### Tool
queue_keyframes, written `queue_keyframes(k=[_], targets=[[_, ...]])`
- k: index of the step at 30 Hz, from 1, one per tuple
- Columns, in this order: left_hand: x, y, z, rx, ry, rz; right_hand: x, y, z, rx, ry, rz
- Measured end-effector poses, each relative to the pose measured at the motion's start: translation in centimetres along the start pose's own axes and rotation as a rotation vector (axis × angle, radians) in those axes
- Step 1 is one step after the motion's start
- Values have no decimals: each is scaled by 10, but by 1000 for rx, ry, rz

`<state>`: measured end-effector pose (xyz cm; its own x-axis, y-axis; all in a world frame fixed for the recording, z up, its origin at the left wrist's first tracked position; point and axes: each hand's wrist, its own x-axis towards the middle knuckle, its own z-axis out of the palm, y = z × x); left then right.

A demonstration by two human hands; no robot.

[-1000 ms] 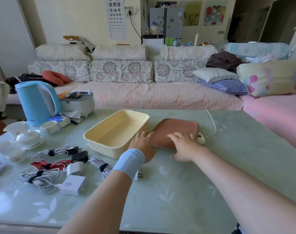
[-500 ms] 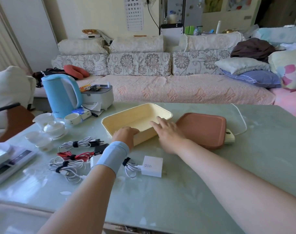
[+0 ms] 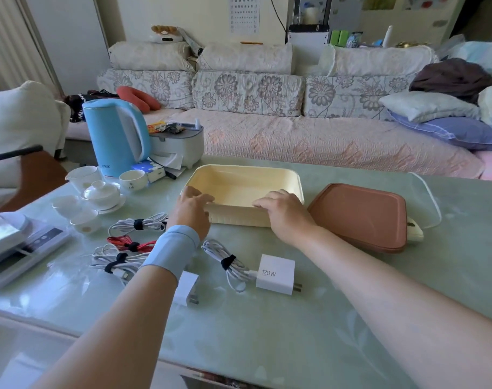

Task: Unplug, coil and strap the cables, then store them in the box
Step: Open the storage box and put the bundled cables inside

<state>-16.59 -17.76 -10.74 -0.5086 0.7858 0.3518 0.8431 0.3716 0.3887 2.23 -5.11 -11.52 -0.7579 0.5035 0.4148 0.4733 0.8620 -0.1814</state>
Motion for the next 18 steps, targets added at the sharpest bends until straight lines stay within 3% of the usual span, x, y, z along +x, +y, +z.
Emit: queue_keyframes(k=[2,4,6,8,10,13,18], targets=[[-11,7,-7,27,3,78,-5,-6,-6,-31,76,-12],[-21,14,-16,-4,-102,185,-12,-21,-19,3,45,-47],[-32,20,-22,46,-374,244,-24,-41,-36,76,-217,-1],[-44,23,-25,141,-632,255,-37,-54,-46,-7,-528,80],[-53,23,-26,172,-739,253,-50,-56,-51,-100,-699,114],[-53,21,-30,196,-696,270,-60,-53,-55,-27,-731,162],[-37,16,-44,99,-538,218,-51,-41,-58,121,-535,229]])
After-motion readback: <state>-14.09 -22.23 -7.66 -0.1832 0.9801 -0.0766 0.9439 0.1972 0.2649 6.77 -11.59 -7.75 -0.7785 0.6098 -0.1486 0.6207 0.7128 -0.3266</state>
